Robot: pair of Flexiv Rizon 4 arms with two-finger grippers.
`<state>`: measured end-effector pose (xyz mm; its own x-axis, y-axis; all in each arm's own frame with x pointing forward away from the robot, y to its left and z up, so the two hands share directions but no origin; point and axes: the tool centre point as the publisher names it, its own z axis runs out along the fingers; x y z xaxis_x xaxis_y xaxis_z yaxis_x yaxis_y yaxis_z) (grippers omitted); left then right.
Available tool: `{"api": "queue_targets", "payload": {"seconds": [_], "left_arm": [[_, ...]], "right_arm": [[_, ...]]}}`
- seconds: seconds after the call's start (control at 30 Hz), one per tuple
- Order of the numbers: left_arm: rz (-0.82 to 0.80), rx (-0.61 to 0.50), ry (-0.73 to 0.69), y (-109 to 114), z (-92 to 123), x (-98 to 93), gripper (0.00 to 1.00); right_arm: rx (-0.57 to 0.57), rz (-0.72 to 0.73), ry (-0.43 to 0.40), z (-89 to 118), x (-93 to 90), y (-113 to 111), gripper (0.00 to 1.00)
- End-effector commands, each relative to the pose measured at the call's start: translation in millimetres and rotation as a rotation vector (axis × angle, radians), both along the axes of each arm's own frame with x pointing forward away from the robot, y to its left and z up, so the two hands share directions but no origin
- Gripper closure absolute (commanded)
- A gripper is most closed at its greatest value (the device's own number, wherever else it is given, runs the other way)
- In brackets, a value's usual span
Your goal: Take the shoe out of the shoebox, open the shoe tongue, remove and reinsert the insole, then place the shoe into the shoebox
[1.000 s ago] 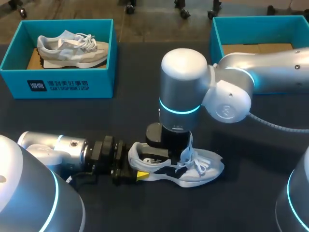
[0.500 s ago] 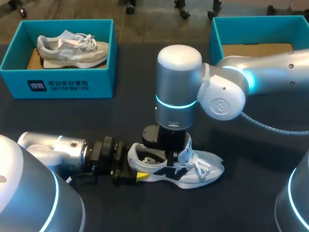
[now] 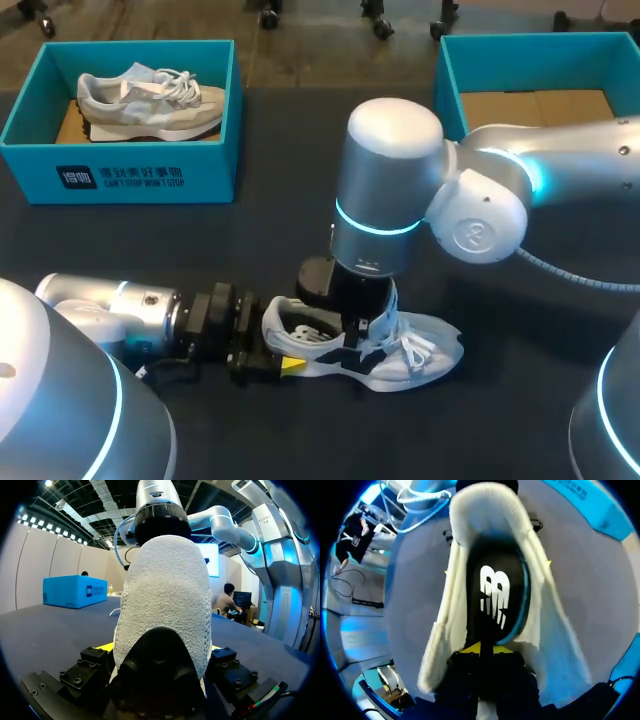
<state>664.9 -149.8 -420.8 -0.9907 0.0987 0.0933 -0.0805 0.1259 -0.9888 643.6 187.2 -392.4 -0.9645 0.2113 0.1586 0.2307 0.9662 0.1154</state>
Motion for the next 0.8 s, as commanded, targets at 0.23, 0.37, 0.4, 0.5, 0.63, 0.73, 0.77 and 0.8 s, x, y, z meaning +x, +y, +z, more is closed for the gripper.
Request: {"api": "queue_targets", "payload": {"seconds": [0.23,0.37,0.4,0.5,0.63,0.73,0.77,0.8], "left_arm": [[0.006,0.001,0.0,-4.1,-1.5,1.7,1.0],[0.006,0.001,0.0,-4.1,-1.5,1.7,1.0],[0.006,0.001,0.0,-4.1,-1.5,1.7,1.0],[0.006,0.001,0.0,-4.1,-1.5,1.7,1.0],[0.006,0.001,0.0,-4.1,-1.5,1.7,1.0],[0.006,0.001,0.0,-4.1,-1.5,1.7,1.0],[0.006,0.001,0.0,-4.1,-1.5,1.7,1.0],[0.006,0.001,0.0,-4.1,-1.5,1.7,1.0]], "right_arm": [[0.108,-0.014,-0.093,41.9,-8.9,-15.7,1.0],[0.151,0.009,-0.108,46.2,-8.3,-19.9,1.0],[0.169,0.02,-0.118,47.4,-7.9,-20.3,1.0],[0.175,0.041,-0.124,52.4,-6.6,-18.9,1.0],[0.194,0.062,-0.151,56.4,-5.4,-22.5,1.0],[0.211,0.094,-0.161,59.5,-1.5,-22.2,1.0],[0.219,0.102,-0.164,59.9,-0.5,-21.9,1.0],[0.225,0.121,-0.166,60.7,1.4,-21.5,1.0]]}}
